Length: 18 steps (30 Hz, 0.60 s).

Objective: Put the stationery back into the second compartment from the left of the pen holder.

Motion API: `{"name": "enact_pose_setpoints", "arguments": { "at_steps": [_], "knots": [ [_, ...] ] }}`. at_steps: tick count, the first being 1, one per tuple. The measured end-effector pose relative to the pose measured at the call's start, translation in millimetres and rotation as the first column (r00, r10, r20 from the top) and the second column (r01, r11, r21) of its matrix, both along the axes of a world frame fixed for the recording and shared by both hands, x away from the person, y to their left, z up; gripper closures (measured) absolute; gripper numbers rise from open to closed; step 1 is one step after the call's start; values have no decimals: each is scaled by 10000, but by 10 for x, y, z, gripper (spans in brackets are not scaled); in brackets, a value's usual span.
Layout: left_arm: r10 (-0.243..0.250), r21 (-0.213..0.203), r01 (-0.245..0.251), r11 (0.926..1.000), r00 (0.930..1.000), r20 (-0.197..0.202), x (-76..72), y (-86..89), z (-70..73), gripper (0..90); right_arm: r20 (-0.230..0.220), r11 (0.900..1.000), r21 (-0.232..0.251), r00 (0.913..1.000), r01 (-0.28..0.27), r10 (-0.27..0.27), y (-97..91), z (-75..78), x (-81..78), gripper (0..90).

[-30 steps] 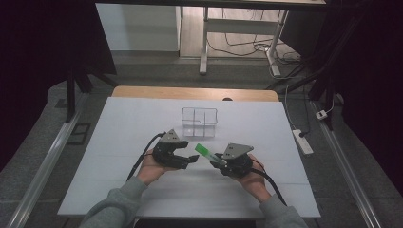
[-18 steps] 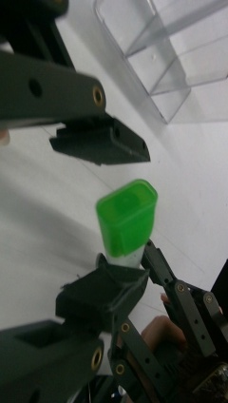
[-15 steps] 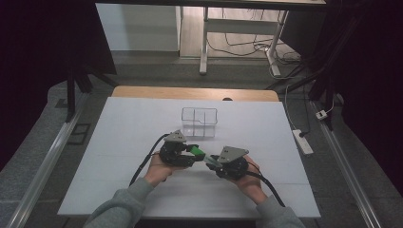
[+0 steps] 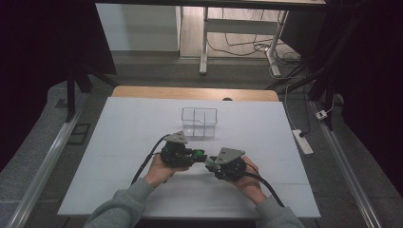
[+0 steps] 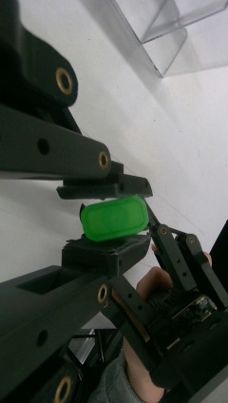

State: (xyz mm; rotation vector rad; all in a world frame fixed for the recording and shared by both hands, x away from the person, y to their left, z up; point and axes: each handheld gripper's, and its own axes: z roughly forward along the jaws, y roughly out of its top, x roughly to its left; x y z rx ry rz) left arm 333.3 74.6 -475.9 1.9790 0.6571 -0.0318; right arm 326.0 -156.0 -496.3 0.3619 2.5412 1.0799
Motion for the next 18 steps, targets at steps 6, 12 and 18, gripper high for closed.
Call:
{"name": "enact_pose_setpoints", "arguments": {
  "at_steps": [6,12,18],
  "knots": [
    [116,88,-117,9999,9998,167,-5,48,49,739,-452,9969,762,9988,196,-162,-57,48,33,562],
    [460,129,-466,9988,9980,426,27,193,114,742,-597,9904,1219,9965,655,-586,-176,121,68,459],
    [832,-12,-832,9965,9952,507,52,328,154,741,-742,9829,1403,9912,1195,-1100,-329,140,80,430]
  ]
}}
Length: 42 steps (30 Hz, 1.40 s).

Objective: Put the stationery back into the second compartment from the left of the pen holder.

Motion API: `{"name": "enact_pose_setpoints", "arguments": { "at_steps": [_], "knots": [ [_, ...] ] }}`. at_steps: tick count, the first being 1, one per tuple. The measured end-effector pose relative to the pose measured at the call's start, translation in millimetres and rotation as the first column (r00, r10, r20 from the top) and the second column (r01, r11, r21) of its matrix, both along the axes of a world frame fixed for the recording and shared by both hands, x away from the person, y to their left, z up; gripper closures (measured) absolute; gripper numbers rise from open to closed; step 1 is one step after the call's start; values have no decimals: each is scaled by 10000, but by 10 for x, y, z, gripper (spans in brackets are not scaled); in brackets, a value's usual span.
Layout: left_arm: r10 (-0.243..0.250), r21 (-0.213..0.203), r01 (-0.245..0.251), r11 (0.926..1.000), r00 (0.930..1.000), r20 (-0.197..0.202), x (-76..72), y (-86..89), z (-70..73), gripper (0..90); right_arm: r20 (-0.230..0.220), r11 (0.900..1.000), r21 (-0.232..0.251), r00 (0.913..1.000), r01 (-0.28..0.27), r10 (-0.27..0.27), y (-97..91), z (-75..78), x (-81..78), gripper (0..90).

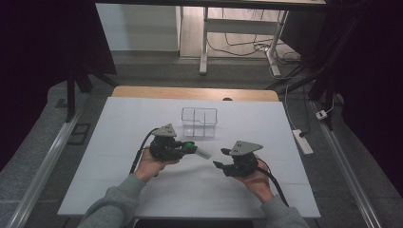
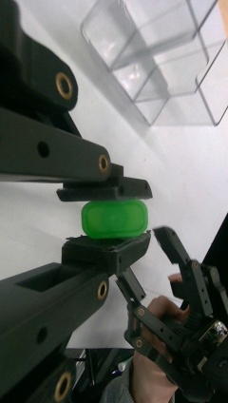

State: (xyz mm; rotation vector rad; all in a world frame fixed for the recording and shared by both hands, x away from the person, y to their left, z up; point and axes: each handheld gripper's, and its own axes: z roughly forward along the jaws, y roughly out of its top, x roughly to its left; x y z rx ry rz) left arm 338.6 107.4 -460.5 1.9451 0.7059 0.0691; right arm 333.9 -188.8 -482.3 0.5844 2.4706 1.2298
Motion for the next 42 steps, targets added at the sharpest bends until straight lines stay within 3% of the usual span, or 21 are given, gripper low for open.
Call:
{"name": "enact_pose_setpoints", "arguments": {
  "at_steps": [9,19,29,39,42],
  "knots": [
    [103,24,-103,9999,9998,198,9,97,82,741,-361,9967,-118,9961,807,-811,-369,-17,-35,416],
    [289,17,-290,9996,9990,344,104,161,215,741,-553,9860,-358,9848,1626,-1644,-749,-63,-94,389],
    [650,166,-662,9977,9957,658,379,169,552,741,-699,9807,-538,9790,1878,-1914,-890,-105,-93,380],
    [987,886,-1060,9904,9916,836,675,120,816,740,-743,9766,-596,9747,2067,-2108,-942,-132,-70,376],
    [1120,1162,-1198,9860,9912,709,764,112,851,740,-745,9758,-644,9741,2088,-2133,-943,-138,-69,375]
  ]
}}
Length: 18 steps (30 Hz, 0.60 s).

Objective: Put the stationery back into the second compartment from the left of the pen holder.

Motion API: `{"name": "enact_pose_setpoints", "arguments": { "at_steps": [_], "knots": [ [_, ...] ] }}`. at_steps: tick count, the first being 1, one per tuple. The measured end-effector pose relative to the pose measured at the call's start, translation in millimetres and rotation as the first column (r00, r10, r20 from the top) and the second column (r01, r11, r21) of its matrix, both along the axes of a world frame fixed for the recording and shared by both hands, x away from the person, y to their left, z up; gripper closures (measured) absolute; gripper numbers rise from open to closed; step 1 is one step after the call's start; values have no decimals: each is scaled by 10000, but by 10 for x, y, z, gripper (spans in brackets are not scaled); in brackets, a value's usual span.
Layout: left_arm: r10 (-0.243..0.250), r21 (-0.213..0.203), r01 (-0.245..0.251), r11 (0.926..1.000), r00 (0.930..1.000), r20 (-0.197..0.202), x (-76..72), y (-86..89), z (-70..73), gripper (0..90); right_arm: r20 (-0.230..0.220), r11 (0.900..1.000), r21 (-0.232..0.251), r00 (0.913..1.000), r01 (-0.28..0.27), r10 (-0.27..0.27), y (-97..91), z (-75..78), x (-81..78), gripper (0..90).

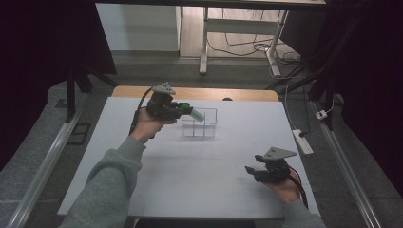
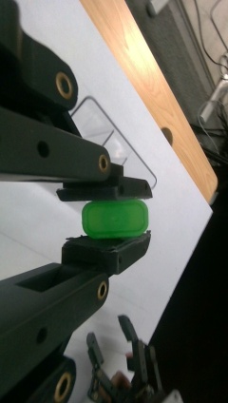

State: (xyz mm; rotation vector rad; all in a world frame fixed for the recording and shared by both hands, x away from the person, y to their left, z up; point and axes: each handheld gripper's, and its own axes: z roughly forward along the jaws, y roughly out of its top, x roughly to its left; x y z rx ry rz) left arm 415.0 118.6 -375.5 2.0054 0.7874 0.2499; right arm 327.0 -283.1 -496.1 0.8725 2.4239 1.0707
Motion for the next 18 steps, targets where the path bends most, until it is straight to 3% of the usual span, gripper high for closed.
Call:
{"name": "enact_pose_setpoints", "arguments": {
  "at_steps": [7,15,16,18],
  "knots": [
    [306,536,-294,9981,9993,-224,189,-53,42,739,-78,10000,4,10000,0,0,10,-23,8,374],
    [523,1020,-479,9936,9978,-414,333,-146,-56,730,-120,10000,-14,9999,-1,1,-1,-35,13,374],
    [552,991,-510,9938,9977,-400,343,-164,-79,713,-140,10000,-15,9999,6,-6,-2,-37,14,373],
    [748,1183,-710,9904,9968,-284,350,-196,-104,505,-154,10000,-14,9999,19,-19,-4,-41,14,373]
  ]
}}
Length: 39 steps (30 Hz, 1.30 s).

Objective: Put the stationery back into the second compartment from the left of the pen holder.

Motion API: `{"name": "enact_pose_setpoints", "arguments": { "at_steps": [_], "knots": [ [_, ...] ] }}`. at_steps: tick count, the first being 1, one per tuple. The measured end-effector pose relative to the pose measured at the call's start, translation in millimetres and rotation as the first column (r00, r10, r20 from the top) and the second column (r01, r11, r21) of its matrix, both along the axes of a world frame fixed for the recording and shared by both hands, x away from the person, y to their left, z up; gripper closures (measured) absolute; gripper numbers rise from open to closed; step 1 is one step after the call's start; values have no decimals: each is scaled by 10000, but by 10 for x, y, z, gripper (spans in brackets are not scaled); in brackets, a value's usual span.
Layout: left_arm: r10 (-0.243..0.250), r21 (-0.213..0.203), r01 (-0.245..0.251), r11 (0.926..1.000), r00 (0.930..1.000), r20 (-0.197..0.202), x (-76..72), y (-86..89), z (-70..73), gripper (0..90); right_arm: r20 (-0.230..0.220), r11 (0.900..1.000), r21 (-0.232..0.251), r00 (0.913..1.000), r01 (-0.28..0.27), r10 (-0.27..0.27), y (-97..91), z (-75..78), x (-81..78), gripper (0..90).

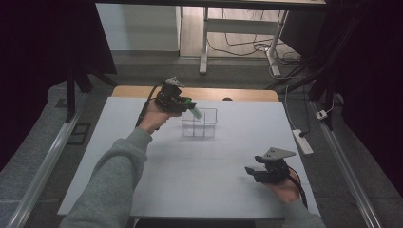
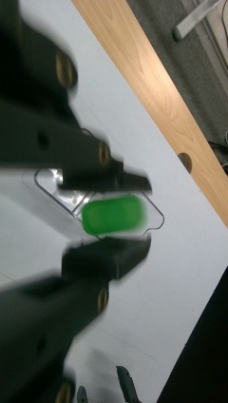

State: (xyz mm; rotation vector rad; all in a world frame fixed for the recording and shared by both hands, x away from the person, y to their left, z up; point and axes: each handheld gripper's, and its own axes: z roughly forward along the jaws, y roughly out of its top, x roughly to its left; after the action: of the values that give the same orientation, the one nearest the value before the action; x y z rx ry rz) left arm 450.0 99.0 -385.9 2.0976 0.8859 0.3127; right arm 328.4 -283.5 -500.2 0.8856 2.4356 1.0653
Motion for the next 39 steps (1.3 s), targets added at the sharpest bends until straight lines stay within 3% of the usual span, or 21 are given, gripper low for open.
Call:
{"name": "enact_pose_setpoints", "arguments": {
  "at_steps": [1,4,8,14,24,28,39],
  "knots": [
    [42,11,-42,10000,10000,61,-9,-6,-5,424,-3,10000,6,10000,4,-4,-2,0,0,372],
    [20,-194,-14,9998,9995,309,-76,29,10,382,-1,10000,42,10000,7,-7,-10,1,-3,370],
    [22,-270,-5,9996,9980,628,-190,128,11,382,20,10000,72,10000,64,-64,-30,1,-1,369],
    [-188,-240,205,9995,9974,700,-396,301,-75,389,94,9998,100,9998,165,-166,-66,8,1,369],
    [-195,108,191,9998,9991,389,-792,603,-440,392,166,9991,367,9996,213,-219,-152,-1,5,365],
    [-57,-107,61,9999,9994,333,-935,703,-572,394,158,9988,415,9995,264,-270,-180,-4,8,361],
    [341,-224,-330,9992,9982,490,-1387,952,-866,394,277,9985,438,9990,329,-341,-239,19,3,356]
  ]
}}
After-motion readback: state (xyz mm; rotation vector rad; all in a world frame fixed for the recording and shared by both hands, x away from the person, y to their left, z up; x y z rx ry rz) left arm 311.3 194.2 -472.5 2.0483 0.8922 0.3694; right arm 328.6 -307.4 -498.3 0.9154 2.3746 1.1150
